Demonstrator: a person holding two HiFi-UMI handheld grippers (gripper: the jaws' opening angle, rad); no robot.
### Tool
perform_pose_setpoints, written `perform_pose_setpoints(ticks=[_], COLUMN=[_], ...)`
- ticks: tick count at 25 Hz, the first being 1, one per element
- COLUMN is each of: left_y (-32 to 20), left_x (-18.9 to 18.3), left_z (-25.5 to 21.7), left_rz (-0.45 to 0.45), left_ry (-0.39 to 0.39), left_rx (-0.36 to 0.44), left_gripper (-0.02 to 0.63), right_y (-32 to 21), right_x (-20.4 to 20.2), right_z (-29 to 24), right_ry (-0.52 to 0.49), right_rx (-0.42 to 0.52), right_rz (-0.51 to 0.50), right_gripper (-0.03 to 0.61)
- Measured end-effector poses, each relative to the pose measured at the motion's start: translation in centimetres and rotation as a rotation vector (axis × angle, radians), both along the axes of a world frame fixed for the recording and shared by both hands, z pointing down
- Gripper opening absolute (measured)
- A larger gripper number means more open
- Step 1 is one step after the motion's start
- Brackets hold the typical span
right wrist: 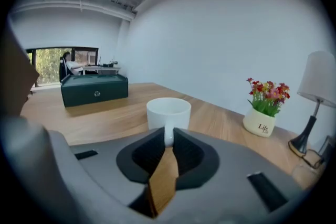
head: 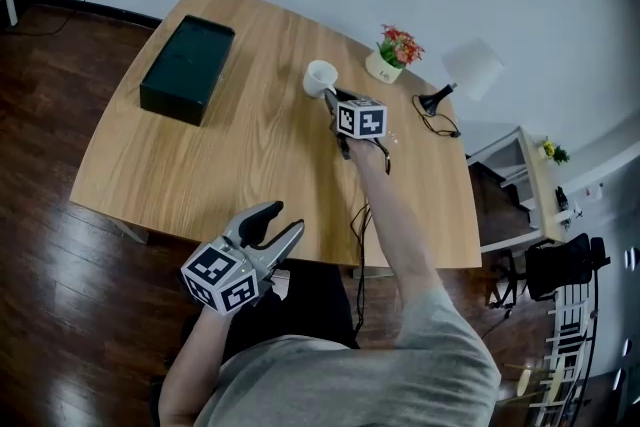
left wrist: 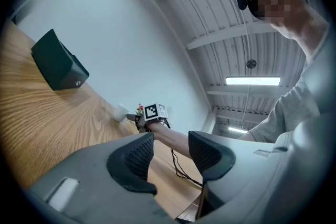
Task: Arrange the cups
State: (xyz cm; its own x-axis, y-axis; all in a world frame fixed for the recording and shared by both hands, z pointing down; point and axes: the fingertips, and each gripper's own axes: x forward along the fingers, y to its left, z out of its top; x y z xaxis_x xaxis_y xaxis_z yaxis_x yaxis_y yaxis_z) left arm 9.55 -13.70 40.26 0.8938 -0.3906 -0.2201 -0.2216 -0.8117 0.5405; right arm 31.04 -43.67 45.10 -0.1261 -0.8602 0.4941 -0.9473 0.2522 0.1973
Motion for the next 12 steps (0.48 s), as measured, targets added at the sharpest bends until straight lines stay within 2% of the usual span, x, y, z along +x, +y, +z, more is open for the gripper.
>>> perform_pose_setpoints(ticks=[8, 12], left_y=[0.2, 0.2], left_x=[0.3, 0.3], left_z=[0.1, 0.1], left_rz=[0.005, 0.008], left_ry=[-0.005, -0.006], left_rx=[0.0, 0.001], left_gripper=[0.194, 0.193], right_y=[1.0, 0.4], right_x=[-7.8, -13.3], right_z=[-2.4, -6.4], right_ry=[-0.336, -0.404], right_rx=[0.041, 0.125], right_rz=[-0.167, -0.302], right_gripper=[0.064, 0.064])
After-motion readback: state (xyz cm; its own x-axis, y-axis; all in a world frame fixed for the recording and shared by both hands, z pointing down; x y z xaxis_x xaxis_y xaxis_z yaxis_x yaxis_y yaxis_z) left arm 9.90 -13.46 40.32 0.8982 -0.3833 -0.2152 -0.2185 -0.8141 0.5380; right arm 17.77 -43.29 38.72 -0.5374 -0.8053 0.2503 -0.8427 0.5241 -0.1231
